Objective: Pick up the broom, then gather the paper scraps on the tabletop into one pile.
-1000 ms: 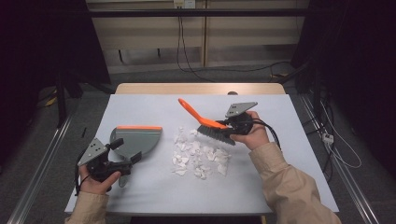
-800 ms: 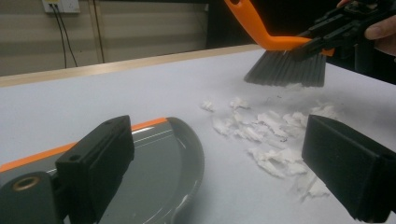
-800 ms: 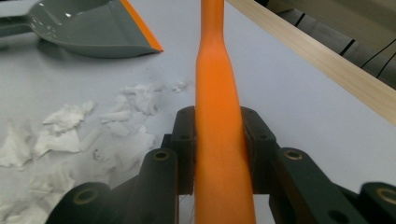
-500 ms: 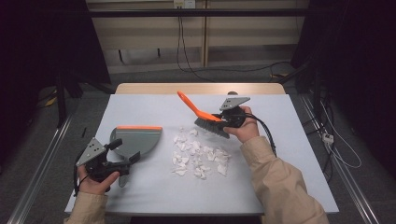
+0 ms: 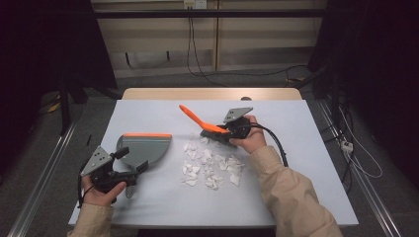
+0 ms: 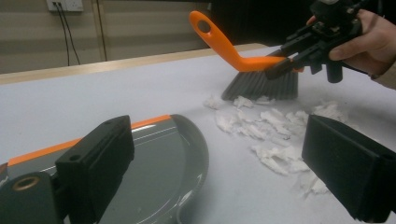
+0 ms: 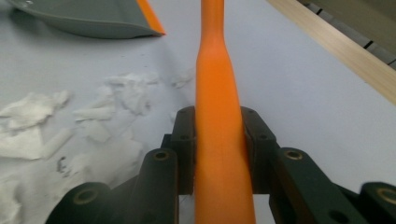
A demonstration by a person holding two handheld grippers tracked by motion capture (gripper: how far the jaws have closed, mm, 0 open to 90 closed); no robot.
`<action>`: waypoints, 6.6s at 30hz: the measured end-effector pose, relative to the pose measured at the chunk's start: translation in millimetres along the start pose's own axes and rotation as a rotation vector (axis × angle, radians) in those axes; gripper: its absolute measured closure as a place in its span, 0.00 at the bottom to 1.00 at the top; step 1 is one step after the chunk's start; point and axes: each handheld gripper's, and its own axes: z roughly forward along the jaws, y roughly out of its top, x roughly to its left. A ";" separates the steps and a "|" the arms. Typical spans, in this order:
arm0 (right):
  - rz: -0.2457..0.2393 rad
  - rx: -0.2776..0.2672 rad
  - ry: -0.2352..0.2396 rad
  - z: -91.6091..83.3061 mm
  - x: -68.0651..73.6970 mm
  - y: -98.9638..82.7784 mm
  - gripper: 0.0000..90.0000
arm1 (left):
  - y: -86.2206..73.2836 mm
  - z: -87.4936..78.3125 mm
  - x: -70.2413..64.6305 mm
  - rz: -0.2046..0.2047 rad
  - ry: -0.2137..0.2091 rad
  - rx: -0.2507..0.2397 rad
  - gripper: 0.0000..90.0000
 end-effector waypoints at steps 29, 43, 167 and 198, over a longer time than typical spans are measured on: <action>0.040 -0.096 -0.009 -18.3 -5.2 16.3 0.79 | -0.1 0.5 -2.0 -0.005 -0.013 -0.007 0.09; -0.015 -0.086 0.012 40.7 -7.3 33.4 0.79 | -1.0 -2.4 0.2 -0.015 0.006 -0.009 0.09; 0.216 0.069 -0.169 -65.5 -1.4 -30.8 0.68 | -4.4 -2.6 -1.2 0.002 -0.008 0.018 0.09; 0.495 -0.079 -0.155 -32.0 101.4 44.6 0.79 | -1.5 -5.3 -3.8 0.018 -0.040 -0.001 0.09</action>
